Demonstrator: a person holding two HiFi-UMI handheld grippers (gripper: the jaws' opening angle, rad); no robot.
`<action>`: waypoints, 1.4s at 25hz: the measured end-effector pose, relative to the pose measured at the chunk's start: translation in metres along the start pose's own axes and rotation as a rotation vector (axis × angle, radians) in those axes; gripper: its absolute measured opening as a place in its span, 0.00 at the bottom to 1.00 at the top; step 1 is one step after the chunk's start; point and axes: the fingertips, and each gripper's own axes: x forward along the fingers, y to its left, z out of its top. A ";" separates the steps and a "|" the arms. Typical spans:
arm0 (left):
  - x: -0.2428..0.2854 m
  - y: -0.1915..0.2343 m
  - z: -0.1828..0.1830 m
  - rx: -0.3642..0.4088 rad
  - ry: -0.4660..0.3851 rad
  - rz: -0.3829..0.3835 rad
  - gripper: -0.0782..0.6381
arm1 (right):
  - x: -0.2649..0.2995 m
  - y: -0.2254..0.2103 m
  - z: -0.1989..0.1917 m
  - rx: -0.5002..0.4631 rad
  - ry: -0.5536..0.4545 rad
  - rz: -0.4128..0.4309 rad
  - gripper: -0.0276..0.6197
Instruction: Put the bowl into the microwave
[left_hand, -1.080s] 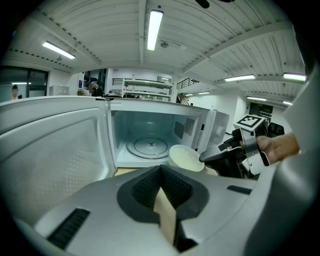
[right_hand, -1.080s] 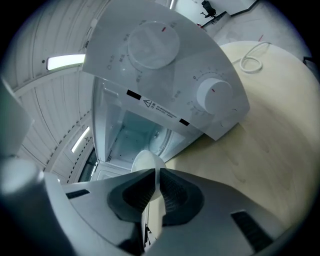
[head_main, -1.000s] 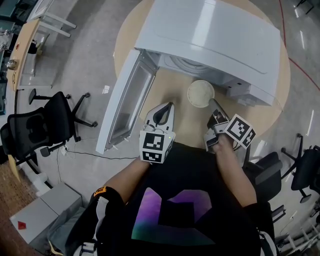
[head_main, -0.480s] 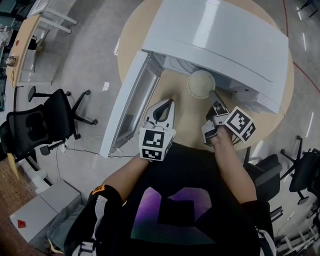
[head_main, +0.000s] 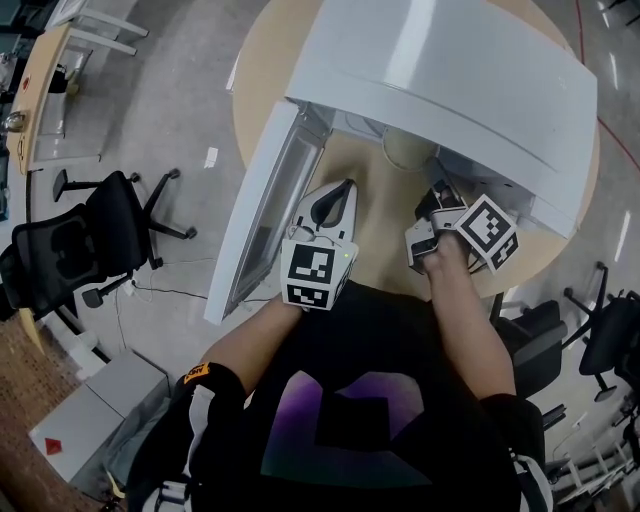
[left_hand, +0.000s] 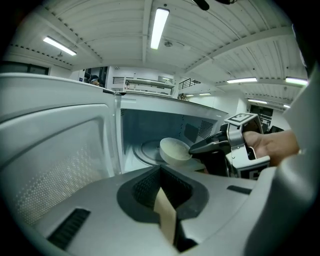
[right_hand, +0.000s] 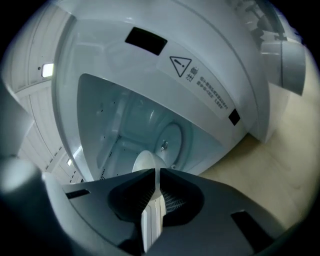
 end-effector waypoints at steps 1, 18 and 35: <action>0.003 0.001 0.001 -0.001 0.001 -0.003 0.17 | 0.003 0.001 0.002 0.003 -0.007 0.000 0.11; 0.025 0.005 0.011 -0.016 0.021 -0.053 0.17 | 0.042 -0.005 0.033 0.049 -0.155 -0.039 0.11; 0.012 0.006 0.012 -0.051 -0.008 -0.061 0.17 | 0.046 -0.001 0.032 -0.021 -0.185 -0.040 0.11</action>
